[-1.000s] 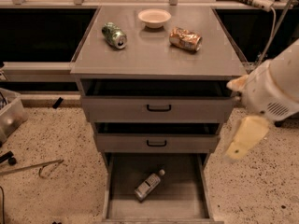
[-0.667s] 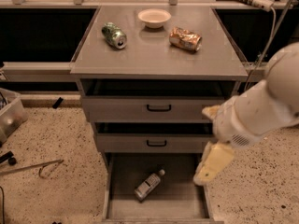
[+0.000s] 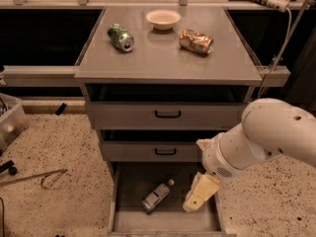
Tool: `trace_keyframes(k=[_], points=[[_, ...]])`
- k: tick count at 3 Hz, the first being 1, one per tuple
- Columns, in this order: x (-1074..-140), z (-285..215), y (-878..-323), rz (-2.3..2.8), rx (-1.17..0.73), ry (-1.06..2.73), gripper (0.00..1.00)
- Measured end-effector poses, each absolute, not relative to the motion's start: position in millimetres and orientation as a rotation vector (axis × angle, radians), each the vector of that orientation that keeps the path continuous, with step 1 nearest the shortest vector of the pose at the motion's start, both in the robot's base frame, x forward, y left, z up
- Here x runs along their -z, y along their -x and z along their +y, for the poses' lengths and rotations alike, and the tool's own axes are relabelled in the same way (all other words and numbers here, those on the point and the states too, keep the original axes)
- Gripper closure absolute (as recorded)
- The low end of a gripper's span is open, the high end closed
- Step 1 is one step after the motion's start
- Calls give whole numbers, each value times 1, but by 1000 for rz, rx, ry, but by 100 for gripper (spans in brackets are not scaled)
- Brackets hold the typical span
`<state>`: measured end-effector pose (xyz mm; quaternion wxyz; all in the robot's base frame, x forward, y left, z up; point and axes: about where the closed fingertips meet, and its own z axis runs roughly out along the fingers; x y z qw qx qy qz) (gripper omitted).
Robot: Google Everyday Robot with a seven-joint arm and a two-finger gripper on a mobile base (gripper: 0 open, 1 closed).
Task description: Pick blue plastic bottle from bottom drawer and place on counter
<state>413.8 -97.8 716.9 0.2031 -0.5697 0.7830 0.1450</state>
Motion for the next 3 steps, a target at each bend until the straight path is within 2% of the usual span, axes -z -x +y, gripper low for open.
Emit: trace_keyframes(k=[1,3], points=[[-708,-98,-415,2180,-379,1604,0],[-577,-93,-435,2198,-340,1639,0]])
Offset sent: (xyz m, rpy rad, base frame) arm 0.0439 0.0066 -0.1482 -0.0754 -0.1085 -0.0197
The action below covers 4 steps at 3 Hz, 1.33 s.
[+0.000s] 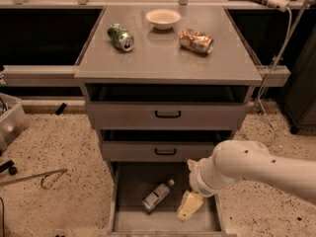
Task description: Pick blue plastic bottle from bottom drawer and place on counter
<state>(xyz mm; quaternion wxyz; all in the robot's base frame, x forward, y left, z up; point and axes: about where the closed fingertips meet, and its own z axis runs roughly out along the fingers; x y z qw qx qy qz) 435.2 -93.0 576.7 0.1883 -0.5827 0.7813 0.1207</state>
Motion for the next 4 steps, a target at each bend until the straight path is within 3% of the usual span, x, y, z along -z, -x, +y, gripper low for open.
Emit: trace_keyframes(k=[1,2,4], points=[[-509,-80,-476,2152,-354,1593,0],[-473,-72,-468,2179,-427,1564,0],[-468,-67,-471,2141,-395,1598,0]])
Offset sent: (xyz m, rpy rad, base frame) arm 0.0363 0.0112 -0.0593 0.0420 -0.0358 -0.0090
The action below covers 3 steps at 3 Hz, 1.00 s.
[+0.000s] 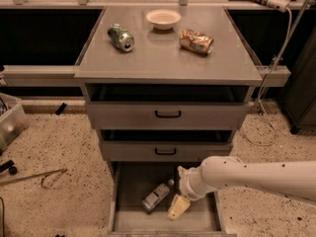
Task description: Pick blue plastic bottle from bottom drawer and place on counter
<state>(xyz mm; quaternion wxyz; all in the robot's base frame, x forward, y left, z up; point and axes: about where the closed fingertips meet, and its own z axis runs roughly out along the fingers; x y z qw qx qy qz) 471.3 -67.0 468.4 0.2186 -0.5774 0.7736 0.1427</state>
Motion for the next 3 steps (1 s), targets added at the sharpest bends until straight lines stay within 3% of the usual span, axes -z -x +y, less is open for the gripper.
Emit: trace_keyframes(k=[3], points=[[-363,-52,-544,1818,-418,1964,0]])
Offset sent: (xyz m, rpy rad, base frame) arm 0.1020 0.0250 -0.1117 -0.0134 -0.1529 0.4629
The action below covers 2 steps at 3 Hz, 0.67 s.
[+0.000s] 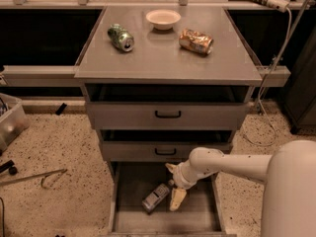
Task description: Pick blue plastic bottle from bottom drawer and place on counter
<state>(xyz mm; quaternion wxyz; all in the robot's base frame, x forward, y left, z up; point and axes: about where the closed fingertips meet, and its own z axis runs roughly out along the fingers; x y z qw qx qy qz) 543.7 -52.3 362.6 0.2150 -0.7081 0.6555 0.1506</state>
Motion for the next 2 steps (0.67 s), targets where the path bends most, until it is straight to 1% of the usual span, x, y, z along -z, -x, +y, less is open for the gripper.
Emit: trace_keyframes(k=[1,2], points=[[-367,-56,-571,1792,-385,1951,0],[-367,-56,-571,1794,-385,1949,0]])
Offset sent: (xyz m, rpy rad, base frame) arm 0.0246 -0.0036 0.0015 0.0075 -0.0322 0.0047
